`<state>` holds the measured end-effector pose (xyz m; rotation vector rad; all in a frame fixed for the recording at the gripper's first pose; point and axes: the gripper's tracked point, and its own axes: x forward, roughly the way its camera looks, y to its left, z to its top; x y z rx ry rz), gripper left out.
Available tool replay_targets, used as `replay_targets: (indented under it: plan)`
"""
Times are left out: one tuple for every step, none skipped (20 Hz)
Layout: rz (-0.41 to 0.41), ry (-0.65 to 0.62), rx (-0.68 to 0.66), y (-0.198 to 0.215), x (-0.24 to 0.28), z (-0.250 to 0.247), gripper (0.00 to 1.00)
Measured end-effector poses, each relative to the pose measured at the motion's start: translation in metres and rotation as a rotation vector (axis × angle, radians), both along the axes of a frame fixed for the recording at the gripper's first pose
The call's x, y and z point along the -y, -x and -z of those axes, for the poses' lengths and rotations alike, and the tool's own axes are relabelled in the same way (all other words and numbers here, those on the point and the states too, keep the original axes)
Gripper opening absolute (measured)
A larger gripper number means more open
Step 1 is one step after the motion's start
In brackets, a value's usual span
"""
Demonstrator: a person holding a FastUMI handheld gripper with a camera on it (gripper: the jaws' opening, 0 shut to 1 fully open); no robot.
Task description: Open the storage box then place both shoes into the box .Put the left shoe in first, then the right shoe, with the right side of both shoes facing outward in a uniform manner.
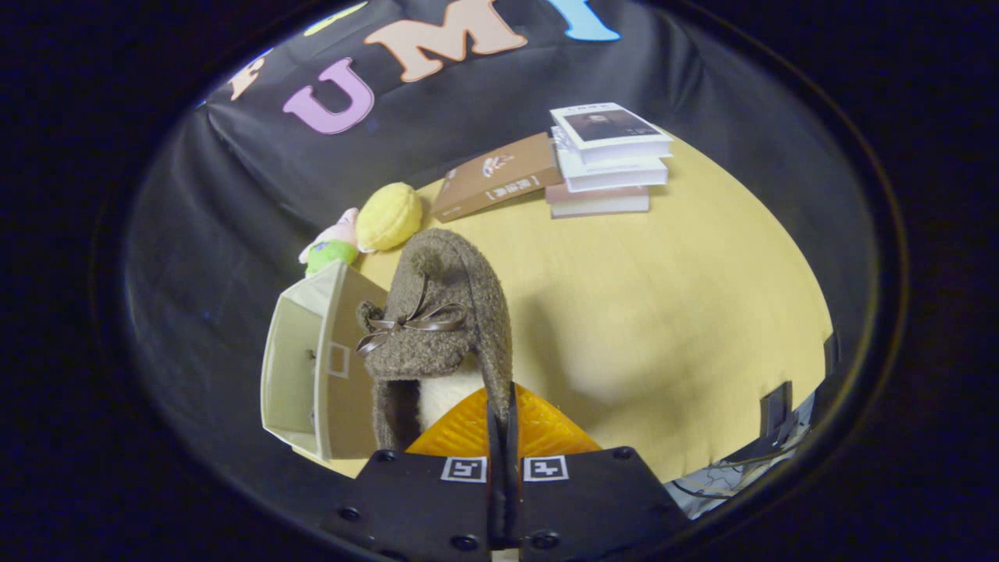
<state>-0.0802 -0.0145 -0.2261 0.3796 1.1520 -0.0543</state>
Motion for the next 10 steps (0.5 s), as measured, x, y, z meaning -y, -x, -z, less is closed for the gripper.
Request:
replay_targets:
  plan:
    - [-0.005,-0.007,0.013,-0.005,-0.01,-0.005,0.03]
    - [-0.011,-0.013,0.023,-0.011,-0.021,-0.01,0.03]
    - [-0.016,-0.021,0.034,-0.015,-0.032,-0.016,0.03]
    - [-0.024,-0.03,0.048,-0.02,-0.044,-0.022,0.03]
    - [-0.035,-0.042,0.063,-0.025,-0.056,-0.028,0.03]
    - [-0.048,-0.055,0.075,-0.028,-0.069,-0.035,0.03]
    - [-0.057,-0.068,0.086,-0.032,-0.081,-0.04,0.03]
    - [-0.065,-0.078,0.094,-0.037,-0.092,-0.044,0.03]
    - [-0.074,-0.087,0.099,-0.039,-0.104,-0.046,0.03]
    - [-0.076,-0.095,0.107,-0.042,-0.115,-0.048,0.03]
